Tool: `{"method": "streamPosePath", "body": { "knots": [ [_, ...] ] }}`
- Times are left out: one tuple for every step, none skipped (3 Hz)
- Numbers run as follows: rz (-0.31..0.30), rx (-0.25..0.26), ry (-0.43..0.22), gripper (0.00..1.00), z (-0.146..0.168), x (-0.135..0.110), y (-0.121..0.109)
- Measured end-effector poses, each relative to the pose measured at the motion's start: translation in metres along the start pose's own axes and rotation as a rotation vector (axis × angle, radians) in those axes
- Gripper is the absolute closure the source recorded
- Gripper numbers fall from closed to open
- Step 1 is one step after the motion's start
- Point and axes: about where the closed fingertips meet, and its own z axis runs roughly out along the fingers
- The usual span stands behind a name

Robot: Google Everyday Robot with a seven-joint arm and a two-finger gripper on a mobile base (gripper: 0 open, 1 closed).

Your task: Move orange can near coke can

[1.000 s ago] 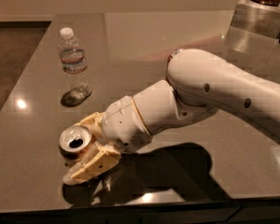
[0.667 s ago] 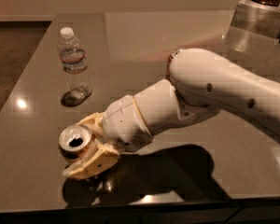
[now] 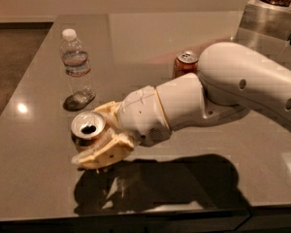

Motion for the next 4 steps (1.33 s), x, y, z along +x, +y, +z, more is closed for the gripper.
{"method": "streamPosePath", "body": {
  "knots": [
    [-0.003,0.098,-0.011,1.0,-0.027,-0.011,-0.022],
    [0.004,0.257,0.005,1.0,-0.07,-0.01,-0.053],
    [0.023,0.358,-0.002,1.0,-0.1,-0.002,-0.07],
    [0.047,0.461,-0.035,1.0,-0.126,0.014,-0.084]
  ]
}}
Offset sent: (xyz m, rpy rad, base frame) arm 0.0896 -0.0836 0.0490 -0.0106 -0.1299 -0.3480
